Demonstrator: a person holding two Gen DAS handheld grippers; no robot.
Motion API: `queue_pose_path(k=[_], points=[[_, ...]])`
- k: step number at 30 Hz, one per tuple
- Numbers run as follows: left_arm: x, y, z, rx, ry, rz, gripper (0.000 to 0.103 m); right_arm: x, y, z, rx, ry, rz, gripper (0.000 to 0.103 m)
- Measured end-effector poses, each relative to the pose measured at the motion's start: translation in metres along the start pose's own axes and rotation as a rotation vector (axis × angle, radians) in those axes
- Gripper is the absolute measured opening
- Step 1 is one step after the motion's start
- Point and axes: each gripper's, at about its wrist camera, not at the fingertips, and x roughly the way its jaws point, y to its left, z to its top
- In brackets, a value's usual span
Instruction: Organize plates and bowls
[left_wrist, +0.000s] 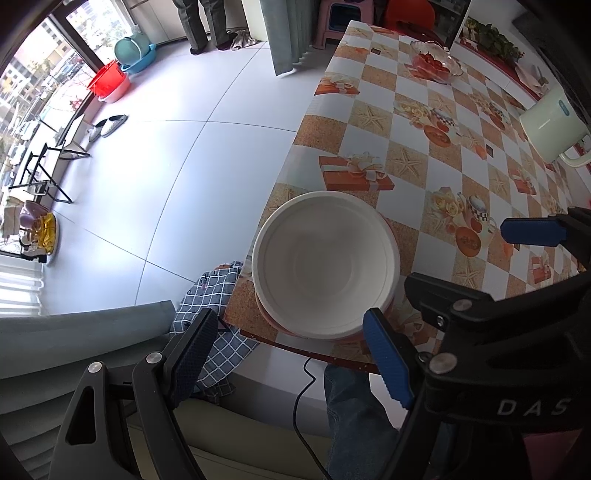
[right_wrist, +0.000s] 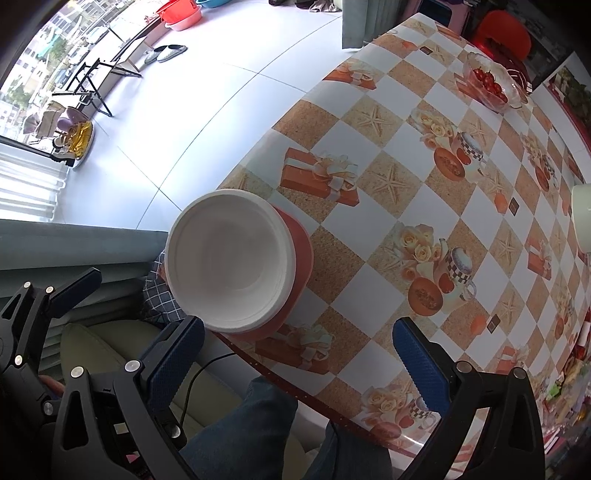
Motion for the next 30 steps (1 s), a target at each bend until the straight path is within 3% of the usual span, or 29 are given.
queue_pose_path(k=[30], points=[[-0.0023,0.0019,-0.0007,0.011,0.009,0.018,0.083,0.0017,-0.0008,-0.0002,-0.009,0.012,0.023,0.103]])
